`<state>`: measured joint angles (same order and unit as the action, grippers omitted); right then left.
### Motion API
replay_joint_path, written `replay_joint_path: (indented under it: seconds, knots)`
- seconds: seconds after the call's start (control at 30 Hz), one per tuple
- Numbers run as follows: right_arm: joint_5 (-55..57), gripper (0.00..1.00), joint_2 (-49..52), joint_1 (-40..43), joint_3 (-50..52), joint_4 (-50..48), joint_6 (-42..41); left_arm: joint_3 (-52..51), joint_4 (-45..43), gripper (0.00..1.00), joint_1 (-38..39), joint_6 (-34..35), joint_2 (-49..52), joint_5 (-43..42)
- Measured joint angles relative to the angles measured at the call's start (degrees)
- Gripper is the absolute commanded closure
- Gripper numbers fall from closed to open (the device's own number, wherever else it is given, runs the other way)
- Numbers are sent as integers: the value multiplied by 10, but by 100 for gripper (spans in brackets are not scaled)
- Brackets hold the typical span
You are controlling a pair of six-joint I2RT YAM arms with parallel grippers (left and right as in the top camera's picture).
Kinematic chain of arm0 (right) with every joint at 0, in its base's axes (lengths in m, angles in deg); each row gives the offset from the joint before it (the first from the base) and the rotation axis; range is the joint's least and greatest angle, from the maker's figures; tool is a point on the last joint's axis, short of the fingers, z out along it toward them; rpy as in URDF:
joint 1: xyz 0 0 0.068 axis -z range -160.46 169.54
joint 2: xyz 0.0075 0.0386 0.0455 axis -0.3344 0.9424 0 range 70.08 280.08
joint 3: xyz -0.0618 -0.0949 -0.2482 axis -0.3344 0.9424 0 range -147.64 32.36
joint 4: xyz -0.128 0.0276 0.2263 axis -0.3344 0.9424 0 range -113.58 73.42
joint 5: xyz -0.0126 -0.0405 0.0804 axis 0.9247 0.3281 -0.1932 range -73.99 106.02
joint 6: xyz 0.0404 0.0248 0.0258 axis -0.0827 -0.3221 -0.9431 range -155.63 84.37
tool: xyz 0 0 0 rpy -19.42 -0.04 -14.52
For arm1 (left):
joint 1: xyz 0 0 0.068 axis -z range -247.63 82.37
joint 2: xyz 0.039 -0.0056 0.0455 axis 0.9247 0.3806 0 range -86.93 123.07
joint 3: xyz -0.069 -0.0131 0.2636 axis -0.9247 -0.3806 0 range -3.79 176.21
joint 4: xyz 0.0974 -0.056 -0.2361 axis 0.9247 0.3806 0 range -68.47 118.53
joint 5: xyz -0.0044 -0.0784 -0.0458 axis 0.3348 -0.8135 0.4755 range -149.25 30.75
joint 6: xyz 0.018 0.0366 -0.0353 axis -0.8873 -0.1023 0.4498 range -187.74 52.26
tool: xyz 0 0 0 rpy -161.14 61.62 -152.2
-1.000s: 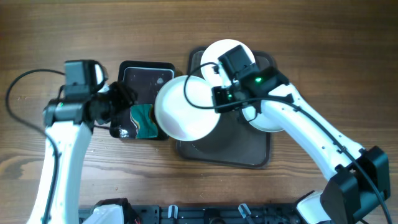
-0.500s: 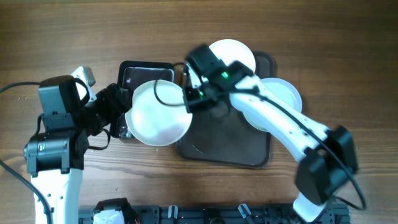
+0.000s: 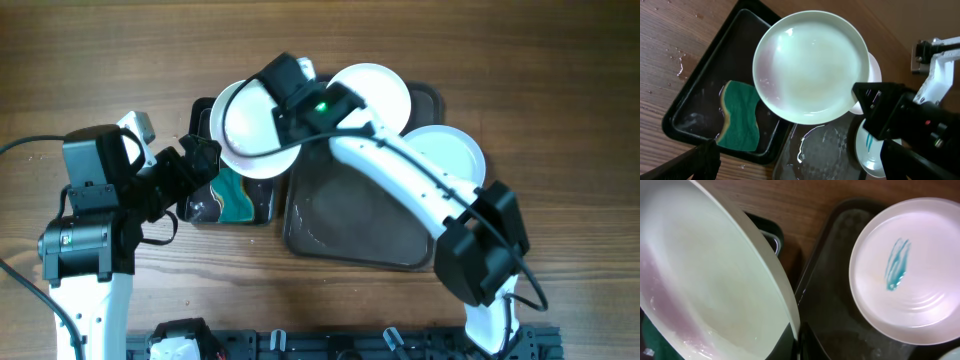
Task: Clean dirty plates on tray and stack at the side
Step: 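Grasp the front white plate rim with the right gripper and lift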
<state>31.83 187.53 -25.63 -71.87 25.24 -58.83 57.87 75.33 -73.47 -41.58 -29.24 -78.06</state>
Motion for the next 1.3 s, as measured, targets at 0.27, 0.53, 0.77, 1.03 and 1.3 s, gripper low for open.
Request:
replay_joint_path:
  seconds: [0.27, 0.53, 0.77, 1.03, 1.3]
  knots:
    - [177, 96, 0, -73, -1, 2, 7, 0, 23, 0, -2, 11, 0, 99]
    - [273, 96, 0, -107, -1, 8, 23, 0, 50, 0, -46, 85, 0, 230]
    - [312, 96, 0, -121, -1, -2, 48, 0, 51, 0, -102, 104, 0, 259]
    - [372, 96, 0, -124, -1, -61, 101, 0, 64, 0, -103, 104, 0, 259]
    - [464, 96, -24, -169, -2, -75, 137, 0, 64, 0, -103, 104, 0, 259]
